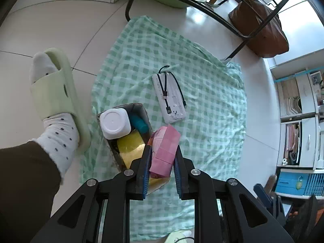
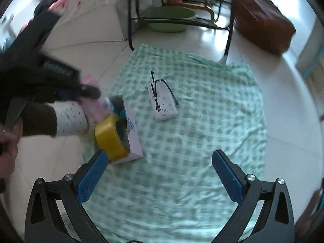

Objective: Organize rigid objects
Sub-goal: 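Lower the pink packet into the box and open the left gripper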

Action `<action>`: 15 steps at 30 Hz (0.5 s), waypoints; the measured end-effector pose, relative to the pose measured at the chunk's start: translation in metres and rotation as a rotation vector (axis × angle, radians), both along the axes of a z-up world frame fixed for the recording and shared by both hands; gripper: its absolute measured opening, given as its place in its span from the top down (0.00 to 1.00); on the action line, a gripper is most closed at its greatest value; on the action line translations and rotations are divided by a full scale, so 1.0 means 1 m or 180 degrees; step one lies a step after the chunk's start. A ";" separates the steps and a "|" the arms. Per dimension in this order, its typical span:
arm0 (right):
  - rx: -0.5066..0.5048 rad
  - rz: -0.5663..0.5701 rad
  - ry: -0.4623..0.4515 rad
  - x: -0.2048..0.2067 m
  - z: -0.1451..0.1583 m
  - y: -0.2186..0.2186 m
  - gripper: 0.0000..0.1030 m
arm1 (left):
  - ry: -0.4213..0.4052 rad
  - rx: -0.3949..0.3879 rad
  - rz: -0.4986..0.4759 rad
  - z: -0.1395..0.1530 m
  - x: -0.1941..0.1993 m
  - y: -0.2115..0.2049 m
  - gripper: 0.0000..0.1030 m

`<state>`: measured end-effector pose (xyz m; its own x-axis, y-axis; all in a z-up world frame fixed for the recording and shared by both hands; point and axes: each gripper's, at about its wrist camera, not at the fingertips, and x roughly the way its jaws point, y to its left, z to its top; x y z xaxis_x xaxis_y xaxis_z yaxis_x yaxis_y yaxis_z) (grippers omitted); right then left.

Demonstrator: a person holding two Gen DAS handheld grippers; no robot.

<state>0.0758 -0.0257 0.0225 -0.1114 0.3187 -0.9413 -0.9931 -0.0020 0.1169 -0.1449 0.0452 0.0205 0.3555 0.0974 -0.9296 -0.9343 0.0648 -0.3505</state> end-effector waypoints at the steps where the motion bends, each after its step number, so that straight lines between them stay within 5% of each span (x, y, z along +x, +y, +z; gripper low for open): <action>1: 0.0025 0.0020 -0.0051 -0.001 0.000 -0.001 0.00 | 0.0066 0.0014 0.0013 -0.003 0.000 0.003 0.82; 4: 0.0056 -0.0060 -0.0127 0.005 -0.003 -0.004 0.00 | 0.0159 -0.0043 0.0163 -0.014 -0.001 0.010 0.82; 8: 0.0014 -0.0223 -0.0078 0.014 -0.005 -0.005 0.00 | -0.0137 -0.0400 0.0626 -0.037 -0.014 0.021 0.82; 15: -0.0095 -0.0231 -0.0162 0.014 -0.012 -0.007 0.00 | -0.0364 -0.0679 0.1306 -0.061 -0.036 0.043 0.82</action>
